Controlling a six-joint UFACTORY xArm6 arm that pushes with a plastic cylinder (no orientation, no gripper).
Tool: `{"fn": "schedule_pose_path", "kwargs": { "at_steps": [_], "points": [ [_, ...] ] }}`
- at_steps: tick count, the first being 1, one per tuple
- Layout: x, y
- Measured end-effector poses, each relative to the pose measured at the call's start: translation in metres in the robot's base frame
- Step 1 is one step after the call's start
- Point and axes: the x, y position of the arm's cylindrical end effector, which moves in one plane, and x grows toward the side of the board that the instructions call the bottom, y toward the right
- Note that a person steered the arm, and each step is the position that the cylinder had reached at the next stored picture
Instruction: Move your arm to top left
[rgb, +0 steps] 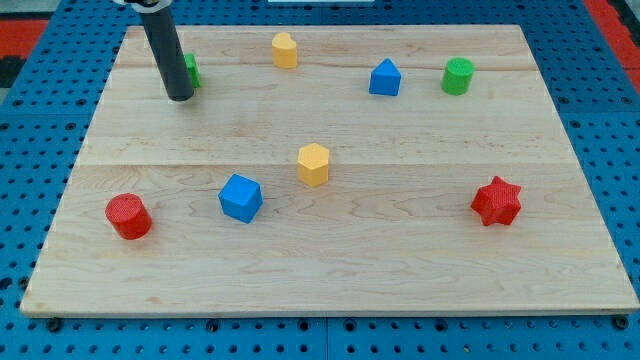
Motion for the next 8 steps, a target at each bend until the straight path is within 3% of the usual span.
{"fn": "schedule_pose_path", "kwargs": {
  "at_steps": [1,5,8],
  "points": [
    [0.0,-0.046],
    [-0.046,-0.05],
    [-0.041,-0.027]
  ]
}}
